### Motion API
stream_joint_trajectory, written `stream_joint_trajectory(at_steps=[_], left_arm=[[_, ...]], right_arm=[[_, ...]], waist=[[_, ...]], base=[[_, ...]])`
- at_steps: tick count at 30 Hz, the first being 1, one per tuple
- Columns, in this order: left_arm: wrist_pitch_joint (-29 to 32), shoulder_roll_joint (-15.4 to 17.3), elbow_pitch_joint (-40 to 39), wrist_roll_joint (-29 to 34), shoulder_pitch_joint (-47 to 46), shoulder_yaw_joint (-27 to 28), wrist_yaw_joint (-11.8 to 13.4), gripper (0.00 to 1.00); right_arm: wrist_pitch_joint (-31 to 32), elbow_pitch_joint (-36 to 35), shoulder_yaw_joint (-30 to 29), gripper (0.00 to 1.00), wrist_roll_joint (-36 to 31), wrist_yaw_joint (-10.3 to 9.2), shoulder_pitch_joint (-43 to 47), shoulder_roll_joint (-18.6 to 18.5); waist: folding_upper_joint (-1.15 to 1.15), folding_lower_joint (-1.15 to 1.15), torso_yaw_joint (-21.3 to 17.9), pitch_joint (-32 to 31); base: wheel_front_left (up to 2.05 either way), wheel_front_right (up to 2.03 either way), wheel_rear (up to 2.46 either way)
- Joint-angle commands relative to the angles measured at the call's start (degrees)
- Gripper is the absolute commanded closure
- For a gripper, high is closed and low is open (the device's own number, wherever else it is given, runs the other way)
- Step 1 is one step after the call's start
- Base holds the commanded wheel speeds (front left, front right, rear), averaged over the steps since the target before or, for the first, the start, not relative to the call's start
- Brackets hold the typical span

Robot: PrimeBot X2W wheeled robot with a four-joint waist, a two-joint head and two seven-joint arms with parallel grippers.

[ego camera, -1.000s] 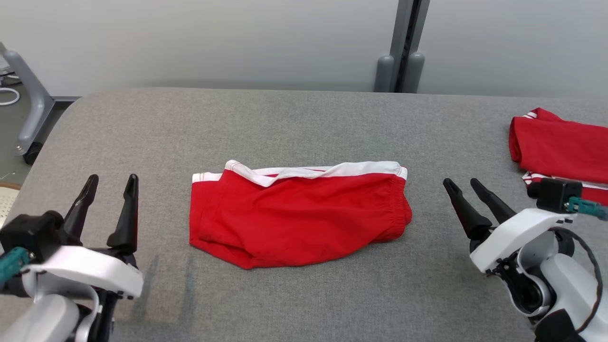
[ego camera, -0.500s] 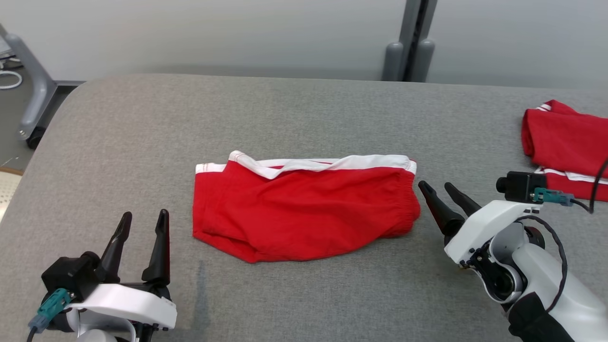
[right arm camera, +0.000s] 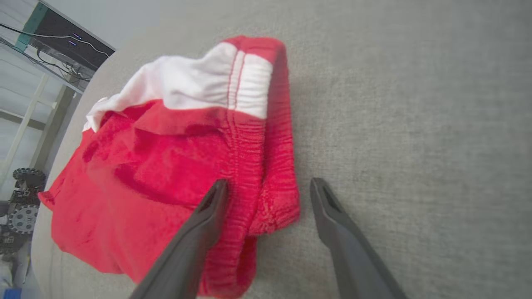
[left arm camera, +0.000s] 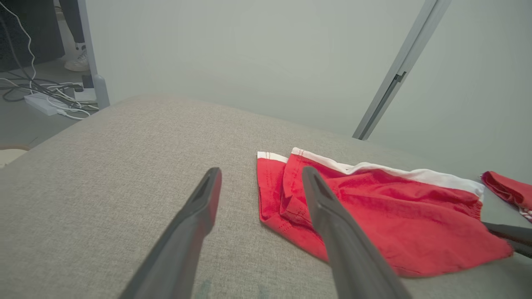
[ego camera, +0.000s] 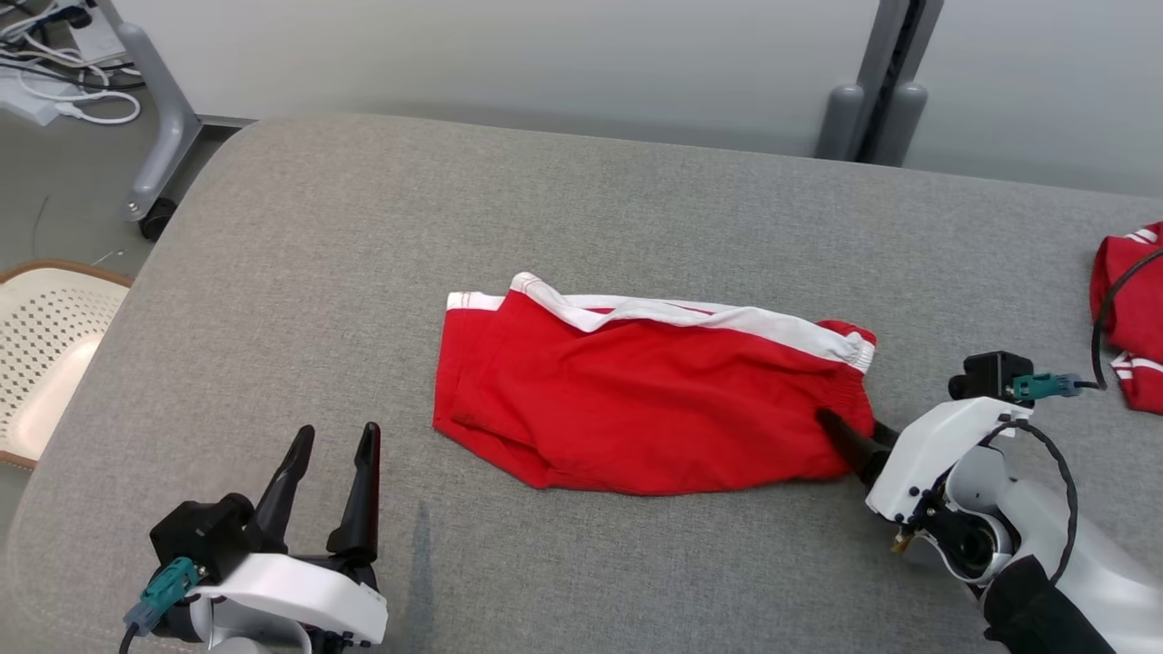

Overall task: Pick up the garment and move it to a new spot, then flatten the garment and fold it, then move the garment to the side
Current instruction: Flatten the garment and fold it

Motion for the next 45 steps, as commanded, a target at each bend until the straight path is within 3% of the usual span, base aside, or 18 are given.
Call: stream_joint_trajectory(at_steps=[1, 5, 13, 14, 15, 16, 17, 18, 27, 36, 45], left_arm=[[-0.07, -0.35, 0.46, 0.77, -0.48, 0.54, -0.75, 0.0], [-0.07, -1.3, 1.21, 1.9, -1.04, 1.62, -1.77, 0.0], [-0.07, -1.95, 2.0, 3.0, -1.82, 3.07, -2.97, 0.0], [-0.08, -2.06, 2.14, 3.21, -1.74, 3.25, -3.11, 0.0], [-0.08, -2.17, 2.26, 3.39, -1.63, 3.4, -3.3, 0.0], [-0.08, -2.28, 2.39, 3.46, -1.64, 3.51, -3.41, 0.0], [-0.08, -2.41, 2.48, 3.67, -1.7, 3.63, -3.44, 0.0], [-0.08, -2.58, 2.59, 3.85, -1.74, 3.72, -3.67, 0.0], [-0.08, -3.66, 3.63, 4.69, -1.67, 4.9, -4.83, 0.0], [-0.08, -4.33, 3.77, 5.85, -0.3, 6.13, -5.53, 0.0], [-0.08, -4.7, 3.94, 6.34, -0.47, 6.42, -5.8, 0.0]], right_arm=[[1.93, 0.45, -0.01, 0.0, 1.77, 0.04, 0.74, 0.58], [5.29, 0.24, -0.24, 0.0, 5.93, 0.02, 1.51, 1.03], [4.58, 0.9, 0.13, 0.0, 7.87, -0.01, 0.24, 1.64], [4.61, 1.05, 0.22, 0.04, 8.14, -0.01, 0.06, 1.76], [4.81, 1.3, 0.28, 0.52, 8.38, -0.01, -0.08, 1.9], [5.04, 1.65, 0.37, 0.61, 8.53, -0.01, -0.22, 1.99], [5.21, 2.13, 0.49, 0.89, 8.77, 0.0, -0.43, 2.07], [5.43, 2.6, 0.5, 1.0, 9.02, 0.0, -0.52, 2.11], [2.9, 0.68, 0.6, 1.0, 11.05, 0.02, -0.86, -0.07], [2.33, -3.09, 0.19, 1.0, 12.73, 0.02, 0.96, -7.1], [2.38, -6.77, 3.09, 1.0, 8.7, 0.03, -0.92, -12.96]], waist=[[0.0, 0.0, 0.57, 0.01], [0.0, 0.0, 1.17, 0.72], [0.0, 0.0, 1.58, 1.33], [0.0, 0.0, 1.6, 1.34], [0.0, 0.0, 1.62, 1.33], [0.0, 0.0, 1.63, 1.32], [0.0, 0.0, 1.65, 1.33], [0.0, 0.0, 1.67, 1.32], [0.0, 0.0, 1.5, 0.67], [0.0, 0.0, -1.43, -0.62], [0.0, 0.0, -4.68, -0.79]], base=[[0.0, 0.0, 0.0], [0.0, 0.0, 0.0], [0.0, 0.0, 0.0], [0.0, 0.0, 0.0], [0.0, 0.0, 0.0], [0.0, 0.0, 0.0], [0.0, 0.0, 0.0], [0.0, 0.0, 0.0], [0.0, 0.0, 0.0], [0.0, 0.0, 0.0], [0.0, 0.0, 0.0]])
